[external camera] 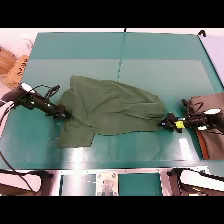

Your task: Fold the shirts.

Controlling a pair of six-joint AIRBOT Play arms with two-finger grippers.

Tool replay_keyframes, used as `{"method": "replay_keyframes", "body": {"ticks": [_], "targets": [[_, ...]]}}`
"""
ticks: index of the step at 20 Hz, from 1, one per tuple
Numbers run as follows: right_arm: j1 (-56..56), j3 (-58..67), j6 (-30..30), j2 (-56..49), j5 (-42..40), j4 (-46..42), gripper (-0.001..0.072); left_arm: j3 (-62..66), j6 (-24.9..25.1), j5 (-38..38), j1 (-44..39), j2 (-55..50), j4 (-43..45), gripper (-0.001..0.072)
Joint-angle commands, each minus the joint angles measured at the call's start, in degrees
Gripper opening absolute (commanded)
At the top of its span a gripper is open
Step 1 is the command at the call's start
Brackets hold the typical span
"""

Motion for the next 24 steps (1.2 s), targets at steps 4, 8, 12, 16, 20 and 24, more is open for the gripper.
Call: {"method": "replay_keyframes", "body": {"ticks": [4, 8, 12, 16, 20, 24], "targets": [[3.04, 10.80, -0.57, 4.74, 4.94, 7.13, 0.0015, 8.28, -2.12, -3.67, 0.09, 10.69, -0.90, 0.0023], [2.97, 27.63, 4.13, 17.94, 8.26, 8.33, 0.0015, 21.03, -4.72, -3.98, 0.09, 26.43, -0.92, 0.0023], [1.92, 48.61, 8.39, 27.98, 5.44, 8.22, 0.0015, 38.77, -5.95, 1.90, 0.09, 40.98, -0.76, 0.0023], [-2.60, 65.48, 9.94, 34.32, 1.53, 8.20, 0.0014, 56.30, -5.92, 6.93, 0.09, 49.05, 0.04, 0.0023], [-6.60, 72.87, 10.23, 38.51, -3.98, 7.52, 0.0015, 65.79, -5.97, 8.33, 0.09, 51.39, 4.20, 0.0023], [-6.56, 72.15, 13.20, 39.47, -1.88, 1.88, 0.0015, 64.02, -7.69, 6.80, 0.09, 51.30, 5.53, 0.0023]]}}
